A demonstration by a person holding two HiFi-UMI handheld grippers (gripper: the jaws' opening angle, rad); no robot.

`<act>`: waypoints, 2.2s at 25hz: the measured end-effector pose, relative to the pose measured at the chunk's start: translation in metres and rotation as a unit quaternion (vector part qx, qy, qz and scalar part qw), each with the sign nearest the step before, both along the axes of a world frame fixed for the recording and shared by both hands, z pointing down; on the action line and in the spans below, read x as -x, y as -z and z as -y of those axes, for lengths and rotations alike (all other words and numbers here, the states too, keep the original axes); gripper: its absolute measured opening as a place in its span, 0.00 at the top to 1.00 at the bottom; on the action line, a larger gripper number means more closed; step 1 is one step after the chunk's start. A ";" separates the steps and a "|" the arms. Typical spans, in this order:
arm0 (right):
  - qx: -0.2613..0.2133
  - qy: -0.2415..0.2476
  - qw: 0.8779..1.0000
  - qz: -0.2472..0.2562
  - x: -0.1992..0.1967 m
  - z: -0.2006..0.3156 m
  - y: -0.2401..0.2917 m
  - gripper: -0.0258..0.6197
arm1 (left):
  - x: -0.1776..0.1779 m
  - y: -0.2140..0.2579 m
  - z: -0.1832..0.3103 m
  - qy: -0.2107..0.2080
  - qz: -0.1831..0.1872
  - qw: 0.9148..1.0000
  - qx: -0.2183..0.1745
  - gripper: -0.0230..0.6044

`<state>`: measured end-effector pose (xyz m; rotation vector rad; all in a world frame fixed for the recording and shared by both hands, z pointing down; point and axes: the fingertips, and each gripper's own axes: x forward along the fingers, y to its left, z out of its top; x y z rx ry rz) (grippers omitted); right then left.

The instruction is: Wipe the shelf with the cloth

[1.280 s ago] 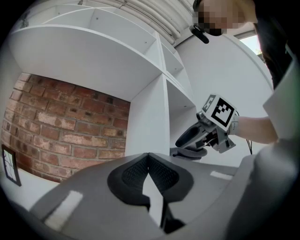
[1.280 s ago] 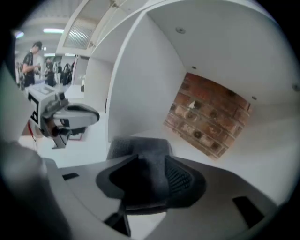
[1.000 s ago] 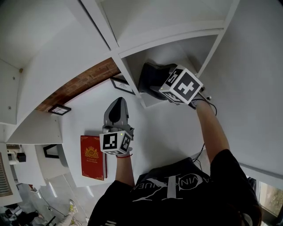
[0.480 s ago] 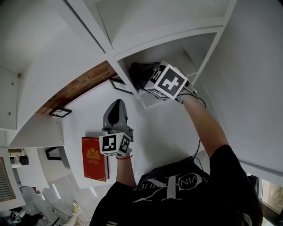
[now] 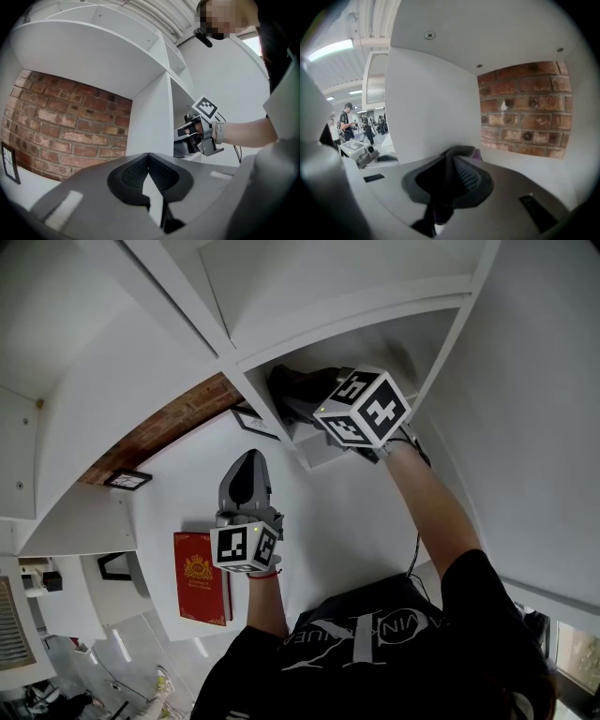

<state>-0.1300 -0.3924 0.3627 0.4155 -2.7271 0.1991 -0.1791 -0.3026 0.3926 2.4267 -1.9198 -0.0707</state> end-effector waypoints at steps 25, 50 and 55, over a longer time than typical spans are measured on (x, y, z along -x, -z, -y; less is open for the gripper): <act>0.084 0.091 0.930 0.345 -0.031 -0.023 0.147 0.88 | 0.005 0.007 -0.001 0.004 0.007 1.000 -0.005 0.95; -0.094 0.019 0.990 -0.099 -0.004 -0.031 -0.014 0.88 | -0.012 0.007 0.002 -0.009 0.010 1.000 -0.005 0.95; -0.190 -0.063 0.962 -0.183 -0.044 -0.005 -0.020 0.88 | -0.010 0.012 -0.003 -0.004 0.009 1.000 -0.011 0.95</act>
